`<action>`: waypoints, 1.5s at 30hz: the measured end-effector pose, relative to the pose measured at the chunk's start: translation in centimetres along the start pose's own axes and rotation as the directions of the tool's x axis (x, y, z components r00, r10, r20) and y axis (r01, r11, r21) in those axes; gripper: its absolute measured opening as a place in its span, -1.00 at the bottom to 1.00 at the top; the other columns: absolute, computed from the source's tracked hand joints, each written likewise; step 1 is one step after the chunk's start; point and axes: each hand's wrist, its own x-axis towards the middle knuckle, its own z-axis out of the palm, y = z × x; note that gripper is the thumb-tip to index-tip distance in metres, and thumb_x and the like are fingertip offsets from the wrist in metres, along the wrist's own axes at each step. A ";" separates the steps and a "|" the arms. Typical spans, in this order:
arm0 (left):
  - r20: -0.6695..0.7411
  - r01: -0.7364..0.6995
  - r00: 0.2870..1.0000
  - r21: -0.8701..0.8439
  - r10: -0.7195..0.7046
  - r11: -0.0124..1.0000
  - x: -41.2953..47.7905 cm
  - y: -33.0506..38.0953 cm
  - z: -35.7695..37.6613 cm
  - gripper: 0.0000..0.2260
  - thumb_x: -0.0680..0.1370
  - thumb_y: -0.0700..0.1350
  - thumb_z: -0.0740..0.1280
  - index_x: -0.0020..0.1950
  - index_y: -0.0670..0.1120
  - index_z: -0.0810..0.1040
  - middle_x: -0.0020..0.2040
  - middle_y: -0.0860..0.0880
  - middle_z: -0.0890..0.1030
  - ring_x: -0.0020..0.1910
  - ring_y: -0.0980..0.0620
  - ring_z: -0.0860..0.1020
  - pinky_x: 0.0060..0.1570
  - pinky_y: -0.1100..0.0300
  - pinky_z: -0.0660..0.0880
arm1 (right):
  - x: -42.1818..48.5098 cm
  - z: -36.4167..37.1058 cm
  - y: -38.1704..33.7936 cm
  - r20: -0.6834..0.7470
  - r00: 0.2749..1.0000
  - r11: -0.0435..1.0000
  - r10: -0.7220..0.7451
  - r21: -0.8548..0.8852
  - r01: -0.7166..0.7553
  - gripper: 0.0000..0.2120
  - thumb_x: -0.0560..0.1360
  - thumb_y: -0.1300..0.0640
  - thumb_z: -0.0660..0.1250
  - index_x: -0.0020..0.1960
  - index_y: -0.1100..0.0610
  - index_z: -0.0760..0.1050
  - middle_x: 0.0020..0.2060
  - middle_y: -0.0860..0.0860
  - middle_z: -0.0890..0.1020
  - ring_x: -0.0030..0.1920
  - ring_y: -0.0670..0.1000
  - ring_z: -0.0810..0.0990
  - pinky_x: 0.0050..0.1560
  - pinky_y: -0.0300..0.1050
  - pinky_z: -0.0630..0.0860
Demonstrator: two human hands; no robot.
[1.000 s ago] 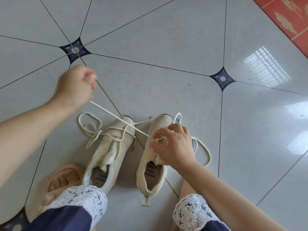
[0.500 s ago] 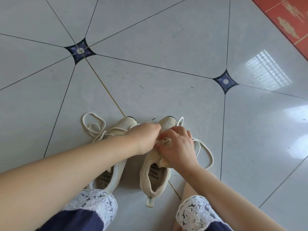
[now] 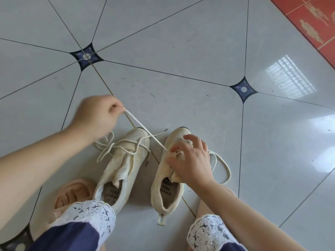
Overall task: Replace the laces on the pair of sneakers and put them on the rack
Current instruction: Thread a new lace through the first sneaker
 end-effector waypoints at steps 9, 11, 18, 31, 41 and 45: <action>0.536 0.005 0.844 0.030 -0.021 1.000 -3.2 6.8 9.8 -0.70 0.44 0.17 0.31 -0.16 -0.08 0.47 -0.18 0.02 0.54 -0.16 0.02 0.47 -0.17 0.14 0.39 | -0.2 0.1 0.0 -0.009 0.998 0.998 0.058 0.038 -0.058 -0.73 0.34 0.04 0.40 0.03 -0.12 0.57 0.23 -0.07 0.41 0.28 0.03 0.30 0.25 -0.14 0.20; 0.536 -0.015 0.844 0.055 -0.017 0.998 -3.0 6.8 10.4 -0.80 0.49 0.04 0.29 -0.18 -0.08 0.45 -0.16 -0.02 0.55 -0.14 -0.02 0.47 -0.24 0.15 0.35 | -0.2 0.1 0.0 -0.022 0.997 0.996 0.076 0.048 -0.075 -0.77 0.36 0.05 0.38 0.02 -0.12 0.58 0.22 -0.08 0.42 0.27 0.04 0.30 0.27 -0.13 0.22; 0.637 -0.249 0.756 0.067 0.150 0.966 -2.3 5.1 7.7 -0.63 0.55 0.05 0.21 -0.40 -0.03 0.24 -0.37 0.06 0.37 -0.30 0.01 0.37 -0.30 0.15 0.22 | -0.4 -0.3 -0.3 -0.005 0.998 0.994 0.066 0.082 -0.066 -0.83 0.36 -0.14 0.39 -0.08 -0.14 0.55 0.21 -0.14 0.39 0.28 0.00 0.28 0.30 -0.06 0.23; 0.510 0.004 0.855 -0.185 0.092 0.983 -1.8 2.7 3.2 -0.94 0.45 -0.06 0.38 -0.16 -0.01 0.53 -0.30 0.06 0.52 -0.34 0.16 0.45 -0.35 0.36 0.31 | -0.2 -0.7 0.1 0.055 0.996 0.977 0.076 0.196 -0.085 -0.81 0.32 -0.04 0.47 -0.09 -0.11 0.55 0.17 -0.17 0.33 0.25 -0.03 0.27 0.21 -0.25 0.13; 0.552 0.280 0.830 -0.292 -0.078 0.914 -4.0 5.8 9.6 -0.84 0.38 0.00 0.47 -0.16 0.01 0.53 -0.35 0.15 0.47 -0.33 0.25 0.44 -0.34 0.48 0.34 | -0.2 -0.5 0.3 0.015 0.997 0.974 0.073 0.213 -0.074 -0.74 0.30 0.06 0.51 -0.03 -0.06 0.58 0.17 -0.10 0.40 0.21 -0.05 0.32 0.24 -0.21 0.18; 0.526 0.371 0.838 -0.359 -0.142 0.856 -4.1 6.1 10.1 -0.84 0.39 -0.14 0.46 -0.24 0.06 0.51 -0.33 0.14 0.52 -0.26 0.17 0.51 -0.30 0.41 0.40 | -0.1 -0.4 0.5 0.015 0.997 0.973 0.074 0.218 -0.075 -0.70 0.27 0.00 0.52 -0.03 -0.02 0.57 0.15 -0.12 0.39 0.22 -0.02 0.32 0.15 -0.29 0.13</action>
